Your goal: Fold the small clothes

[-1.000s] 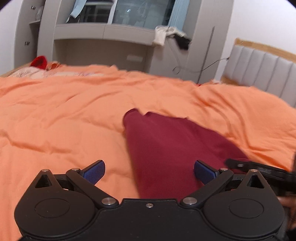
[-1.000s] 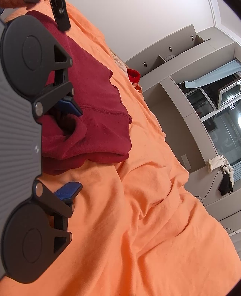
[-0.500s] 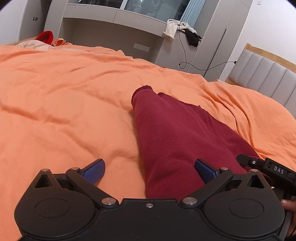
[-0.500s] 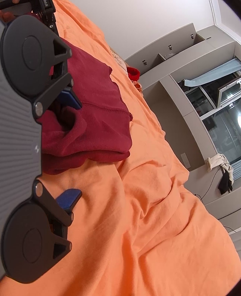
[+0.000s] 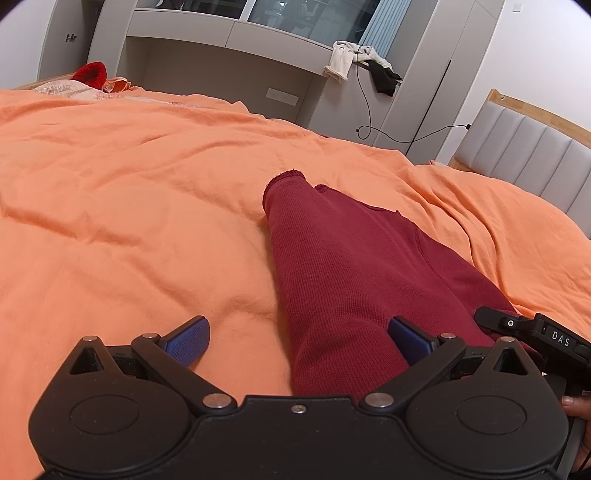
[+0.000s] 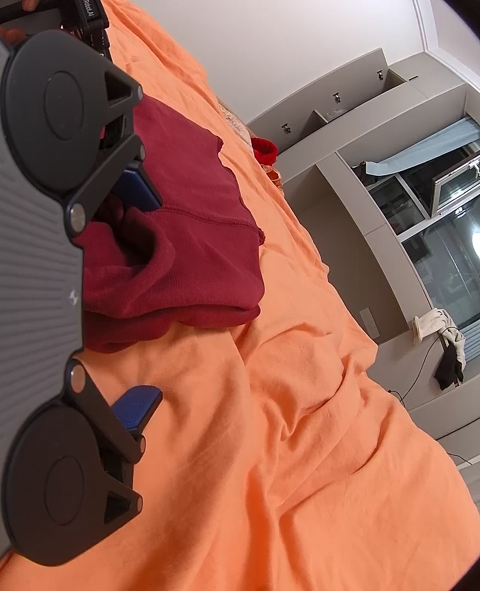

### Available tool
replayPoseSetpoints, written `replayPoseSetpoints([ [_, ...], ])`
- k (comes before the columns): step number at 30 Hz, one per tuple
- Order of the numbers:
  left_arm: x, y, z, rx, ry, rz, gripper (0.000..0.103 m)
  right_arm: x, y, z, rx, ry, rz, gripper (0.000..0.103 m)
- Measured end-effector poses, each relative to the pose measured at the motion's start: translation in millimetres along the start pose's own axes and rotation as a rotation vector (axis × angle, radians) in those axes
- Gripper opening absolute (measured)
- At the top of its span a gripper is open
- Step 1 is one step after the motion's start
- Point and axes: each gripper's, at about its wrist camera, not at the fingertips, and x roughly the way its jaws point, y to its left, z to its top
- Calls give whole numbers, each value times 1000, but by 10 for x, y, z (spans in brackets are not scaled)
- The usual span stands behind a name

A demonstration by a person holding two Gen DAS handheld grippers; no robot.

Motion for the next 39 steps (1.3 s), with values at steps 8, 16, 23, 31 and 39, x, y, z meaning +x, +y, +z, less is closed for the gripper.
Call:
replayPoseSetpoints([
  [8,-49,6,-22,-19,-15,-6,102,7,9,-5,-1,0,-3,102],
  [16,-161,20,-21,-76,-68,-132,102,9,11,-9,-2,1,-5,102],
  [23,-8,-50,-99,18,4,-79,103,22,21,-11,-8,5,-12,102],
  [31,1,-15,-163,18,-8,-83,103,-11,33,151,57,-1,13,103],
  [39,-2,35,-169,16,-7,-105,103,248,-184,394,231,26,58,86],
])
